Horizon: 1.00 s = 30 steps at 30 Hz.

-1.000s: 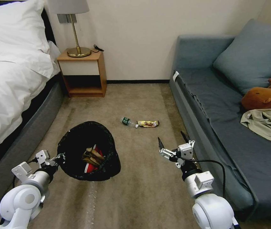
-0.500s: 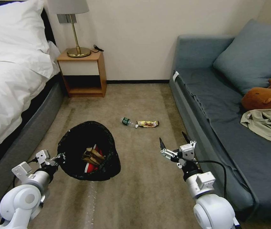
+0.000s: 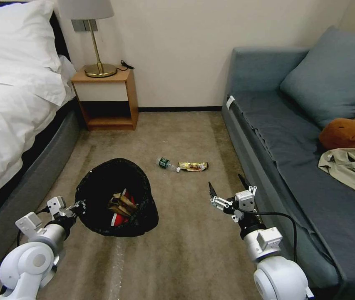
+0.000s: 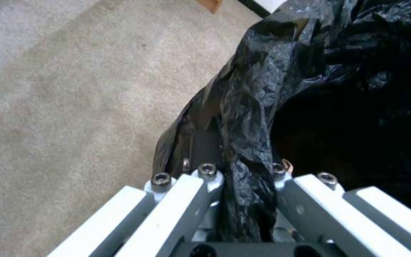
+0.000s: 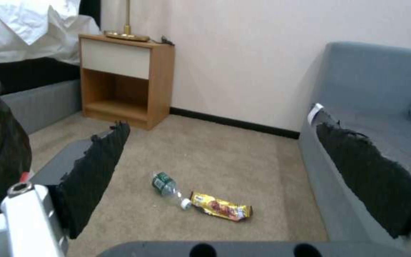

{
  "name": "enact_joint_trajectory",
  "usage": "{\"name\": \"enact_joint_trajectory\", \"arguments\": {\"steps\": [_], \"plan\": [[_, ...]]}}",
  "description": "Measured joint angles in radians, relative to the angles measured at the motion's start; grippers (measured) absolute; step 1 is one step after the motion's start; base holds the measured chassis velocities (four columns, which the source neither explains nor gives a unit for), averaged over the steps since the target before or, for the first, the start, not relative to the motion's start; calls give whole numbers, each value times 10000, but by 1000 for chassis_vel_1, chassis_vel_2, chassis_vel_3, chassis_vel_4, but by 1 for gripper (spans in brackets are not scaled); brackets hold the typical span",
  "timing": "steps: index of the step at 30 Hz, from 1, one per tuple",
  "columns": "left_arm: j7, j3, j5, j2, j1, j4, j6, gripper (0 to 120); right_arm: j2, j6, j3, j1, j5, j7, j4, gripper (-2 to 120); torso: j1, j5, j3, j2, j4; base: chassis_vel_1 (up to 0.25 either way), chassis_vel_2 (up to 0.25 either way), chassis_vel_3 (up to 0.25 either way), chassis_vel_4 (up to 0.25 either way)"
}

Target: Pick up the trash bin, then pick up the garbage on the floor and place it into the trash bin.

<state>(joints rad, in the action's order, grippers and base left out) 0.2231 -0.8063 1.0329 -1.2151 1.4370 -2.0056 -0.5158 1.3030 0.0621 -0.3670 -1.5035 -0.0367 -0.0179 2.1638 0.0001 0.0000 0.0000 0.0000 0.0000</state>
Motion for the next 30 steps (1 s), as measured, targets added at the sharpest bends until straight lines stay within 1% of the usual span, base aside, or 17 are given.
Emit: {"name": "enact_joint_trajectory", "arguments": {"steps": [13,30], "plan": [[1,-28,-7,-5,-52,76,23,3,-24,10,8,-7,0,151,8,100,-1,0,-1,0,0,0,0,0,0],[-1,-26,12,17,-127,163,74,3,-6,17,49,66,-18,118,-82,100,0,0,-1,0,-1,-81,84,80,-80]]}}
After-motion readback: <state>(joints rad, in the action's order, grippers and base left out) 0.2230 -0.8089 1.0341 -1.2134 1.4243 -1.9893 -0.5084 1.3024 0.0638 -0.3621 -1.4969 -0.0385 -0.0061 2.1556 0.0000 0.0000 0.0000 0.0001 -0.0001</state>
